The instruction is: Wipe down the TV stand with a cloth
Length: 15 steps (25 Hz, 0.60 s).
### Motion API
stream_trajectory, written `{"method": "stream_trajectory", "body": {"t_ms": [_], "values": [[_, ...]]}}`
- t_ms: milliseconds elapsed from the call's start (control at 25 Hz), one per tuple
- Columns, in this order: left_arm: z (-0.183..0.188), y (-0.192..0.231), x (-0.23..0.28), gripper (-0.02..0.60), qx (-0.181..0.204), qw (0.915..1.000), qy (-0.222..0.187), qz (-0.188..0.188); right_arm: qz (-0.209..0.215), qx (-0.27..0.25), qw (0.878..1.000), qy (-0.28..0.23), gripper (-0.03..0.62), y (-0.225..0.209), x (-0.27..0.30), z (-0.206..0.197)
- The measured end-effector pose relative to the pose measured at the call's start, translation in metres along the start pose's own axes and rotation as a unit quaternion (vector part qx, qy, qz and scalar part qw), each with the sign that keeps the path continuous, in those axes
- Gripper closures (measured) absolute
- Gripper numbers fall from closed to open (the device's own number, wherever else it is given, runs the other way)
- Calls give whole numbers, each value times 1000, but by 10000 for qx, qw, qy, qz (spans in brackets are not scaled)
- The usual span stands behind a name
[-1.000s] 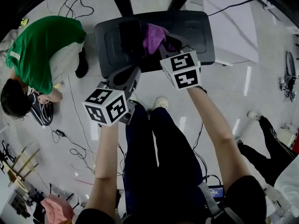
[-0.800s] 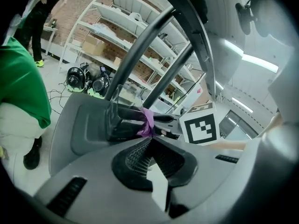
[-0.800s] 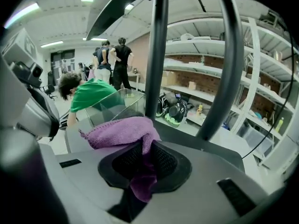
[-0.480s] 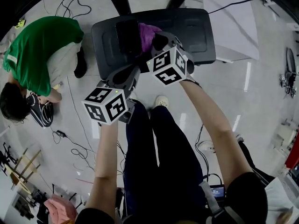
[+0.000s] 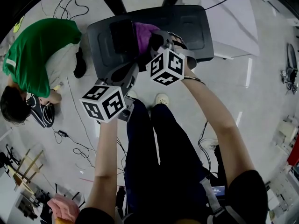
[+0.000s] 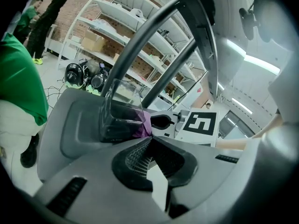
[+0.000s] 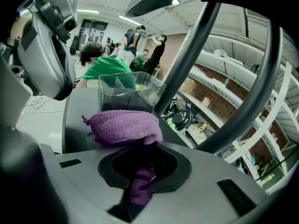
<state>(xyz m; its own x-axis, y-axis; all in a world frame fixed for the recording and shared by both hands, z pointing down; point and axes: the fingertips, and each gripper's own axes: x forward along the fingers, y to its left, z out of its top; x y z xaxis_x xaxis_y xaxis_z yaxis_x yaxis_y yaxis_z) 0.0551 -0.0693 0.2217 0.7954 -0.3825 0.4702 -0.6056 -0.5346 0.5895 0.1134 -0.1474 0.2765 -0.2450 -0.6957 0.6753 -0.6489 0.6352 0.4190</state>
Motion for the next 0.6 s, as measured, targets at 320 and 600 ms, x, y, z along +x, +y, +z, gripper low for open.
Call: {"method": "stream_trajectory", "body": {"t_ms": [320,600], "values": [[-7,-9,13,575,0,9999,104,-42,-158,33,9998,118,526,-18,-12,-28],[-12,-17,22,575,56,9997,225,-75,-327,285,9988,232,526,-38,-24,-53]]}}
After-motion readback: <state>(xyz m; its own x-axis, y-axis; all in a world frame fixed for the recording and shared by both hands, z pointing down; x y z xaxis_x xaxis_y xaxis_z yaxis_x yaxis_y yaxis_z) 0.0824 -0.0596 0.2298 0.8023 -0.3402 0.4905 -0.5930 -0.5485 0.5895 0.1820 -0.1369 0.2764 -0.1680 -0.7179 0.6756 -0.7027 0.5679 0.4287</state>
